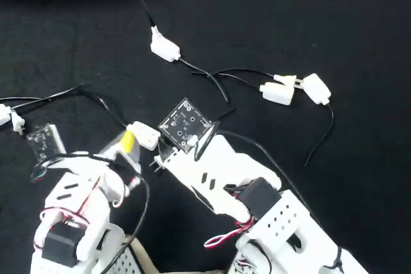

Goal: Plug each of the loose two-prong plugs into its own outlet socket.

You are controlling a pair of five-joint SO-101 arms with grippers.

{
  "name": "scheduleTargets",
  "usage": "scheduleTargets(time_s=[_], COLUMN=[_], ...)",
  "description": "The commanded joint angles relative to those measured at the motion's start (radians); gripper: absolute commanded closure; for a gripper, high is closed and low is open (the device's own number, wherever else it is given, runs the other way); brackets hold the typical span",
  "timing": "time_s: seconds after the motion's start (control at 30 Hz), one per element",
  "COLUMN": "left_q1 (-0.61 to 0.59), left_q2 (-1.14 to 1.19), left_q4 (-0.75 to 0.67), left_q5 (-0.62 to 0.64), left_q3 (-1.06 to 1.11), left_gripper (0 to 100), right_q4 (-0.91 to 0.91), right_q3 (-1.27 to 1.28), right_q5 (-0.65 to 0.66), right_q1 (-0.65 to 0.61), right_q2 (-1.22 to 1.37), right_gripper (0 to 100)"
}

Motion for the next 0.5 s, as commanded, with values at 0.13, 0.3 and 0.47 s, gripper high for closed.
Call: scheduleTargets(time_s=[0.13,0.3,0.47], left_q1=[-0.243,-0.526,-0.611], left_q2=[0.0,0.0,0.0], left_q4=[-0.037,0.023,0.034], left_q5=[-0.011,-0.011,-0.011], left_q3=[-0.005,0.065,0.13], left_gripper=[97,97,97], right_q4=[-0.012,-0.02,-0.032], right_q3=[-0.008,-0.013,-0.104], right_q5=[-0.106,-0.258,-0.296], right_q1=[0.078,0.121,0.127], right_q2=[0.004,0.012,0.194], right_gripper=[92.2,76.8,84.5])
